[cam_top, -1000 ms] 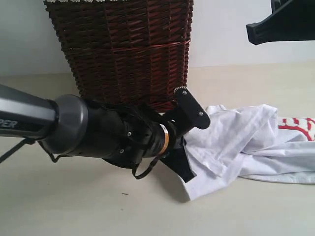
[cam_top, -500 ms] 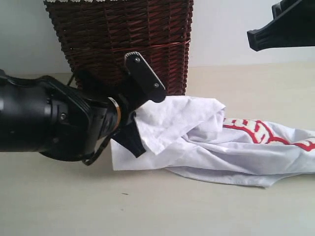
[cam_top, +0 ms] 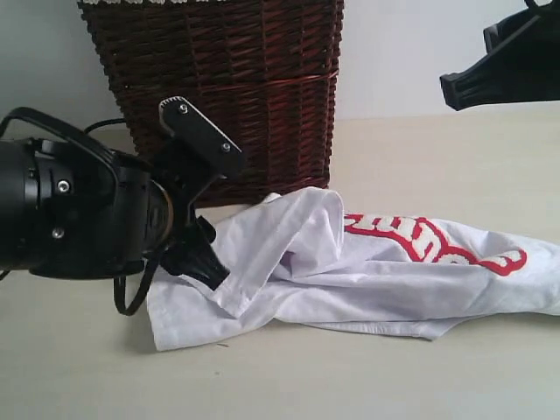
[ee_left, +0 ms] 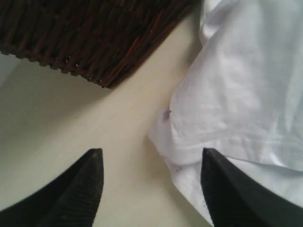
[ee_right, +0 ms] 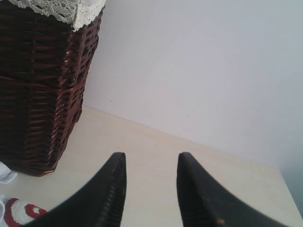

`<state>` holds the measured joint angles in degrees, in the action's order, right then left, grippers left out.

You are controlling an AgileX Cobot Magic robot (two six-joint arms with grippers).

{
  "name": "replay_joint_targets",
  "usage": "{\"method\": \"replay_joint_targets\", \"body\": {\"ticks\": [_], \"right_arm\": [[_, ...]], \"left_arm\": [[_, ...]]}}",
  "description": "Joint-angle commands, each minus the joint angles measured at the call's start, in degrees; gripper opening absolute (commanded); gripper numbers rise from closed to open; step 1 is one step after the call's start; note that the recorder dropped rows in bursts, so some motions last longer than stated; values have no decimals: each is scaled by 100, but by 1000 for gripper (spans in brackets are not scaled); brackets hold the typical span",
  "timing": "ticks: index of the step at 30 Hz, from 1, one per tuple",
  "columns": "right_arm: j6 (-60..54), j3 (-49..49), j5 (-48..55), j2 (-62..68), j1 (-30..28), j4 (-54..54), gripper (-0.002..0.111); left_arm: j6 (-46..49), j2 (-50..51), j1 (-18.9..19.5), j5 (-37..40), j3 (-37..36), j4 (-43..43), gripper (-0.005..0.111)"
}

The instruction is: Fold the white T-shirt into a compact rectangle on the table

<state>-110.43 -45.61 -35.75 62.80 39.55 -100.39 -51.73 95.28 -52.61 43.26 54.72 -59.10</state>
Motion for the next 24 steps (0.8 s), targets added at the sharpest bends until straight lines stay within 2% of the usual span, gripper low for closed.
{"method": "replay_joint_targets", "body": {"ticks": [1, 3, 4, 5, 9, 16, 20, 24], "right_arm": [[69, 16, 157, -3, -26, 44, 37], [115, 16, 195, -3, -26, 44, 37], [115, 16, 195, -3, -26, 44, 37], [115, 16, 195, -3, -26, 44, 37], [134, 16, 194, -3, -26, 44, 37], [134, 16, 194, -3, -26, 44, 37], [128, 16, 194, 15, -26, 44, 37], [128, 16, 194, 201, -26, 44, 37]], "left_arm": [[590, -68, -12, -1374, -14, 977, 61], [1333, 12, -12, -2956, -14, 1664, 61], [1239, 144, 2, -3605, 55, 1693, 61], [1062, 304, 42, -3713, 225, 1693, 61], [995, 1361, 408, -2909, 1142, 1680, 61], [1129, 2072, 550, -2851, 1272, 1351, 58], [1129, 2146, 674, -2595, 1272, 1336, 34], [1421, 2061, 701, -2169, 1272, 1327, 0]]}}
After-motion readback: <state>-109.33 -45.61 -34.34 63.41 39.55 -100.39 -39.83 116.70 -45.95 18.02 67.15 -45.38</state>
